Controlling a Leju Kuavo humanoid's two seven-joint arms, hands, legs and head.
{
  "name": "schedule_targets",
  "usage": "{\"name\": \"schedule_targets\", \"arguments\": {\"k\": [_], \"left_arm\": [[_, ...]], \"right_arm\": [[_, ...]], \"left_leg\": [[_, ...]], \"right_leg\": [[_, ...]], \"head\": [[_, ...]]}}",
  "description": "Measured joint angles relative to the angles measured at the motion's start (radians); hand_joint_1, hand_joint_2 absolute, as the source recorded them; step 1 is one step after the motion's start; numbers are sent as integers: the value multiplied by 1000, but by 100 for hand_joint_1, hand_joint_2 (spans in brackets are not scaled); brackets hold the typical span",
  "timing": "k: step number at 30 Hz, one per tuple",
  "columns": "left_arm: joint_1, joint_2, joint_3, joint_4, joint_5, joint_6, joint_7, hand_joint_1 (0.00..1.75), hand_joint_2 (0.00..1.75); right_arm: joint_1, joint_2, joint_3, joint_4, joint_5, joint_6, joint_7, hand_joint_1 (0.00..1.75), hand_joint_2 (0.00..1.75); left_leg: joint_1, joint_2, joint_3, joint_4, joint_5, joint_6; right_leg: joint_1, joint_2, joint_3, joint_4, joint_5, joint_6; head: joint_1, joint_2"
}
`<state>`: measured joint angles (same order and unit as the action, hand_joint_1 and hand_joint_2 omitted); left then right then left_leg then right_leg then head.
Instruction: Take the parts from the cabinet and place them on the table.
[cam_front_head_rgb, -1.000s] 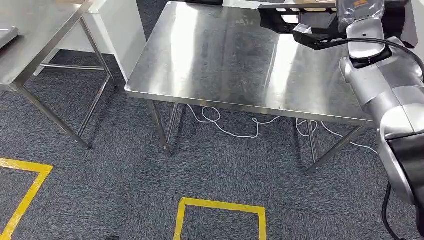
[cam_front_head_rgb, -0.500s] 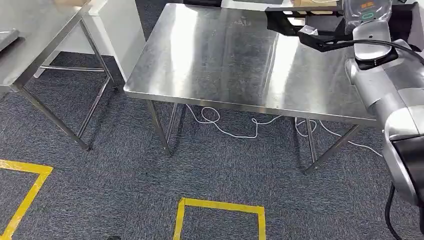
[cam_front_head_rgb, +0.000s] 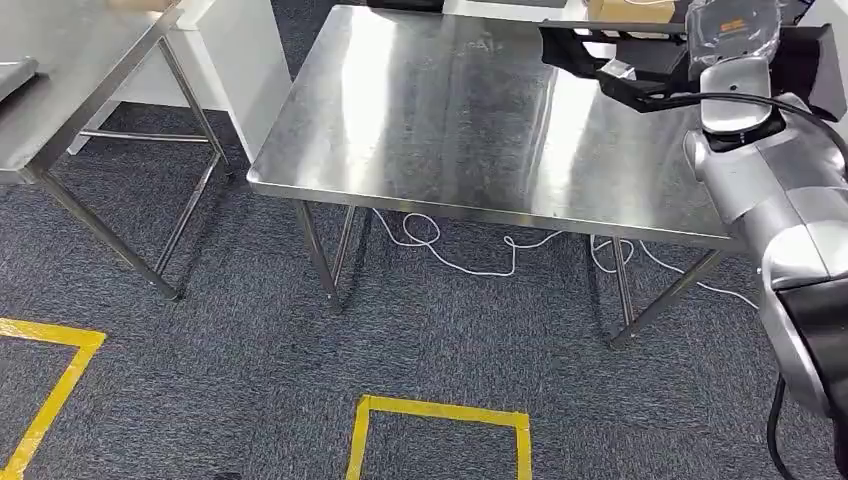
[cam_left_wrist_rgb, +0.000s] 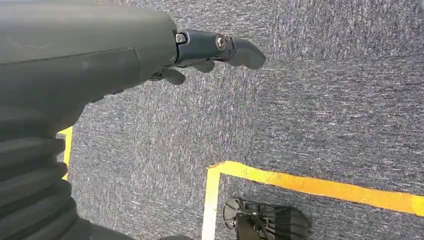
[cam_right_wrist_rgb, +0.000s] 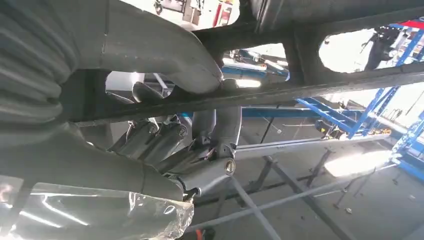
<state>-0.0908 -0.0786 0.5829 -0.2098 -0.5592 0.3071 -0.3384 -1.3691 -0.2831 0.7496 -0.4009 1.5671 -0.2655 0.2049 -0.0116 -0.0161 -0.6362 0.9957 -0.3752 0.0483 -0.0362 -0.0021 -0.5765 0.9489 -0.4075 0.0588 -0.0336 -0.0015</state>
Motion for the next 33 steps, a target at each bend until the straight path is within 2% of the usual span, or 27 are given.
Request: {"name": "schedule_targets", "arguments": {"k": [18, 19, 20, 21, 22, 23, 24, 25, 26, 27, 28, 29, 31, 32, 33], "left_arm": [[0, 0, 3, 0, -4, -2, -5, 0, 175], [0, 0, 3, 0, -5, -2, -5, 0, 175], [0, 2, 3, 0, -5, -2, -5, 0, 175], [0, 2, 3, 0, -5, -2, -5, 0, 175], [0, 2, 3, 0, -5, -2, -6, 0, 175], [0, 0, 3, 0, -5, -2, -7, 0, 175], [-1, 0, 3, 0, -5, -2, -8, 0, 175], [-1, 0, 3, 0, -5, -2, -8, 0, 175], [-1, 0, 3, 0, -5, -2, -9, 0, 175], [0, 0, 3, 0, -5, -2, -9, 0, 175], [0, -1, 3, 0, -6, -3, -9, 0, 175], [0, -2, 3, 0, -6, -3, -9, 0, 175], [0, -2, 3, 0, -6, -3, -9, 0, 175], [0, 0, 3, 0, -6, -4, -9, 0, 175], [0, 2, 4, 0, -6, -4, -9, 0, 175]], "right_arm": [[6, -4, -10, -9, 0, 19, 3, 175, 175], [6, -4, -10, -10, 0, 20, 3, 175, 175], [5, -5, -12, -12, 0, 23, 3, 175, 175], [5, -5, -15, -15, 0, 25, 3, 175, 175], [3, -6, -20, -17, 0, 26, 3, 175, 175], [1, -8, -21, -18, 0, 26, 3, 175, 175], [-3, -11, -22, -19, 1, 27, 3, 175, 175], [-3, -14, -23, -19, 1, 29, 3, 175, 175], [-2, -18, -24, -19, 1, 31, 3, 175, 175], [0, -22, -24, -19, 1, 34, 3, 175, 175], [2, -26, -24, -19, 1, 35, 3, 175, 175], [3, -29, -24, -19, 0, 35, 3, 175, 175], [1, -30, -24, -20, 0, 35, 3, 175, 175], [1, -30, -24, -20, 0, 35, 3, 175, 175], [-2, -30, -24, -21, 0, 35, 3, 175, 175]], "left_leg": [[0, 0, -3, 0, 0, 0], [-7, -1, -6, 7, -5, 4], [-6, 0, -5, 6, -7, 12], [-5, 2, -1, 1, -5, 15], [9, 8, 14, -22, 5, 26], [4, 9, 20, -31, 7, 29], [5, 11, 21, -31, 9, 33], [5, 13, 21, -31, 8, 34], [5, 14, 21, -30, 7, 34], [4, 14, 21, -30, 6, 33], [4, 14, 22, -29, 4, 30], [5, 16, 23, -27, 2, 27], [12, 22, 25, -18, -8, 13], [6, 23, 22, -5, -17, 1], [3, 25, 14, 11, -27, -6]], "right_leg": [[0, 0, -2, 0, 0, 0], [-3, 0, 0, -7, 3, 5], [-13, 1, 0, -9, 4, 13], [-6, 2, 2, -13, 4, 18], [-3, 1, -6, -1, -4, 18], [-3, 0, -17, 30, -21, 11], [-4, 1, -48, 97, -56, -3], [-2, 1, -93, 184, -92, -13], [-1, 2, -143, 276, -126, -17], [2, 3, -179, 342, -140, -13], [2, 3, -186, 346, -131, -6], [1, 2, -167, 299, -103, 5], [-6, -9, -83, 118, -25, 28], [-10, -43, -47, 34, 3, 35], [1, -28, -35, 34, 3, 22]], "head": [[0, 0], [0, 0], [-1, 0], [-1, 0], [2, 0], [2, 0], [4, 0], [4, 0], [5, 0], [5, 0], [4, 0], [5, 0], [5, 0], [9, 0], [9, 0]]}}
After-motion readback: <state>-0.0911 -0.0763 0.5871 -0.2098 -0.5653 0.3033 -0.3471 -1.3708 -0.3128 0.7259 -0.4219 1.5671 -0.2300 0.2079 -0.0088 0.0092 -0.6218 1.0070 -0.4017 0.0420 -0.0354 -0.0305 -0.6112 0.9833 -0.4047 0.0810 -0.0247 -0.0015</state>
